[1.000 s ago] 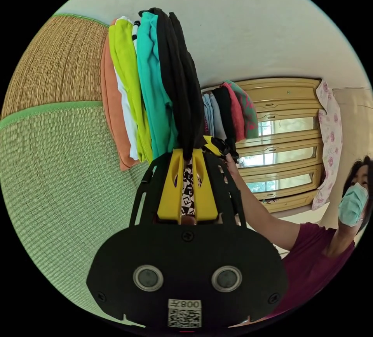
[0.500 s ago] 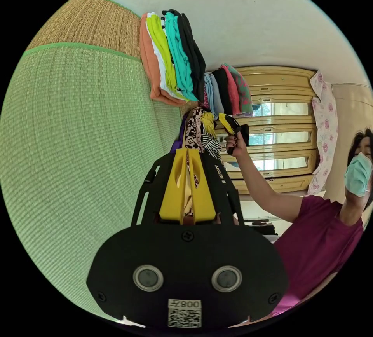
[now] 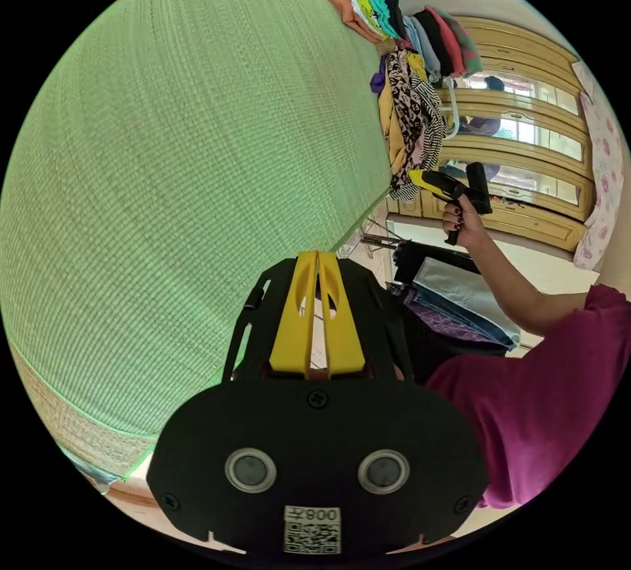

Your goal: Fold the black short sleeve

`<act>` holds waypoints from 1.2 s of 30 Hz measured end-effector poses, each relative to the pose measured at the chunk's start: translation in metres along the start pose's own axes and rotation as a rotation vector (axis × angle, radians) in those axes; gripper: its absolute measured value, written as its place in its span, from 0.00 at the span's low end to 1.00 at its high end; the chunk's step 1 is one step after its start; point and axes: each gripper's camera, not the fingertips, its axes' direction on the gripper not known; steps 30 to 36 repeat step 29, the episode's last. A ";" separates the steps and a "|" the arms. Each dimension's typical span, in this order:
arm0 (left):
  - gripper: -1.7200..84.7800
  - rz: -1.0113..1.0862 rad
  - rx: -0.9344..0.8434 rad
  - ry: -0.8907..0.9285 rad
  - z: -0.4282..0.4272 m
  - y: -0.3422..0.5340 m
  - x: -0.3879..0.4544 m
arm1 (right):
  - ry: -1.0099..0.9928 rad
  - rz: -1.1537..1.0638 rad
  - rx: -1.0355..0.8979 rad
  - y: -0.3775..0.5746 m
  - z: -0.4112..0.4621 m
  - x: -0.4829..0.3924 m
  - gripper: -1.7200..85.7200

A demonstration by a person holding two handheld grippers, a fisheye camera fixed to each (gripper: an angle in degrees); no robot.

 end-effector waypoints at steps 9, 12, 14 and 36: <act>0.02 -0.172 0.095 0.017 0.029 0.065 -0.012 | 0.030 -0.137 -0.149 -0.014 0.036 0.010 0.02; 0.02 -0.206 0.135 0.083 0.049 0.072 -0.003 | 0.031 -0.184 -0.170 -0.019 0.037 0.018 0.02; 0.02 -0.202 0.112 0.120 0.070 0.070 0.002 | 0.046 -0.202 -0.182 -0.020 0.037 0.023 0.02; 0.02 -0.145 0.108 0.079 0.103 0.059 -0.017 | 0.018 -0.171 -0.191 0.017 0.056 0.068 0.02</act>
